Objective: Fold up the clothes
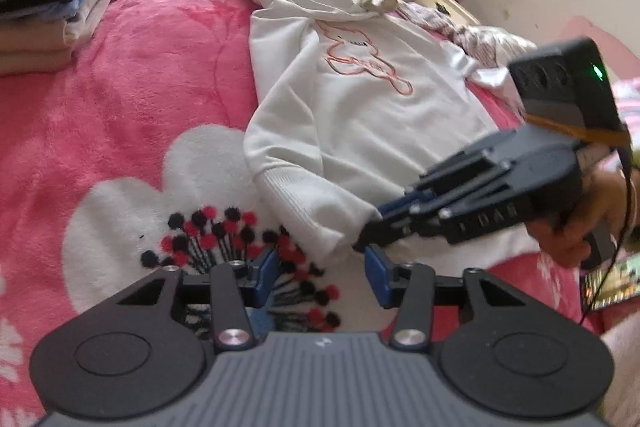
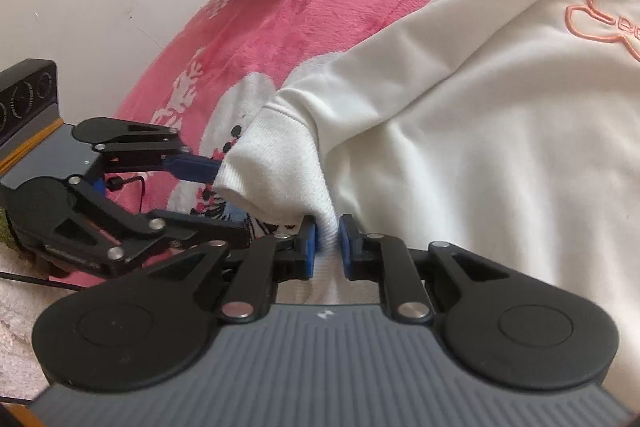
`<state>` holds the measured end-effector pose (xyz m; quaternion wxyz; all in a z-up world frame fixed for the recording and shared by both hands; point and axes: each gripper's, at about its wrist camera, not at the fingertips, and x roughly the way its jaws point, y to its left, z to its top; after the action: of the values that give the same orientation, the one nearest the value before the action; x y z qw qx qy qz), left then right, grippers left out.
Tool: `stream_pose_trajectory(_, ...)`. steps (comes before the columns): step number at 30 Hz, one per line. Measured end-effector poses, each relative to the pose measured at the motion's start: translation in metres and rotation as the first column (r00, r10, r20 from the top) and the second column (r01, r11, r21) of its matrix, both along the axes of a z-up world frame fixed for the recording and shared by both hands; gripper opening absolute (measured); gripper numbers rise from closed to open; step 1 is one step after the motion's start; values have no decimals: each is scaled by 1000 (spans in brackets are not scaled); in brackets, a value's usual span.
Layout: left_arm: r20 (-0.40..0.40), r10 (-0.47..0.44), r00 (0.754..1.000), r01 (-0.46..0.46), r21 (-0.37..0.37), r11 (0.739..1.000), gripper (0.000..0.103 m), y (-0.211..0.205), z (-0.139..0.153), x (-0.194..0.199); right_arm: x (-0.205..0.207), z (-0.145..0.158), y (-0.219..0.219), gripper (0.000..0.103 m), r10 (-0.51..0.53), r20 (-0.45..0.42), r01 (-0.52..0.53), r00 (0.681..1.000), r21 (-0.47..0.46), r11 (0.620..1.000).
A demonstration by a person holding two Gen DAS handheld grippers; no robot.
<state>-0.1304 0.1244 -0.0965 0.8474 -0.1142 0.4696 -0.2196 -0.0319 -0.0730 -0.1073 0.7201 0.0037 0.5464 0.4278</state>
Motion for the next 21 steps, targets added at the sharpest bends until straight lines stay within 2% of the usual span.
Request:
stream_pose_trajectory(3, 1, 12, 1000, -12, -16, 1000, 22, -5, -3, 4, 0, -1, -3, 13, 4, -5, -4, 1000, 10, 1000)
stream_pose_trajectory(4, 2, 16, 1000, -16, -22, 1000, 12, -7, -4, 5, 1, -1, -4, 13, 4, -13, -4, 1000, 14, 1000)
stream_pose_trajectory(5, 10, 21, 1000, -21, -19, 1000, 9, -8, -2, 5, 3, -2, -6, 13, 4, -22, -4, 1000, 18, 1000)
stream_pose_trajectory(7, 62, 17, 998, -18, 11, 1000, 7, -11, 6, 2, 9, -2, -8, 17, 5, -65, -3, 998, 30, 1000)
stream_pose_trajectory(10, 143, -45, 989, 40, 37, 999, 6, -17, 22, -7, 28, 5, -20, 32, -14, -151, 26, 989, 81, 996)
stream_pose_trajectory(12, 197, -104, 975, 94, 61, 994, 6, -25, 33, -15, 48, 15, -31, 39, -67, -177, 90, 982, 123, 988)
stream_pose_trajectory(13, 226, -149, 963, 134, 82, 988, 6, -31, 37, -19, 59, 20, -38, 46, -109, -173, 133, 979, 135, 982)
stream_pose_trajectory(15, 279, -254, 926, 219, 150, 964, 6, -45, 42, -28, 81, 30, -49, 47, -206, -133, 224, 969, 135, 965)
stream_pose_trajectory(18, 322, -404, 856, 322, 279, 905, 6, -70, 38, -38, 110, 39, -59, 47, -336, -64, 341, 940, 117, 933)
stream_pose_trajectory(21, 317, -485, 815, 374, 353, 858, 6, -85, 29, -42, 117, 43, -53, 47, -333, -32, 334, 943, 124, 934)
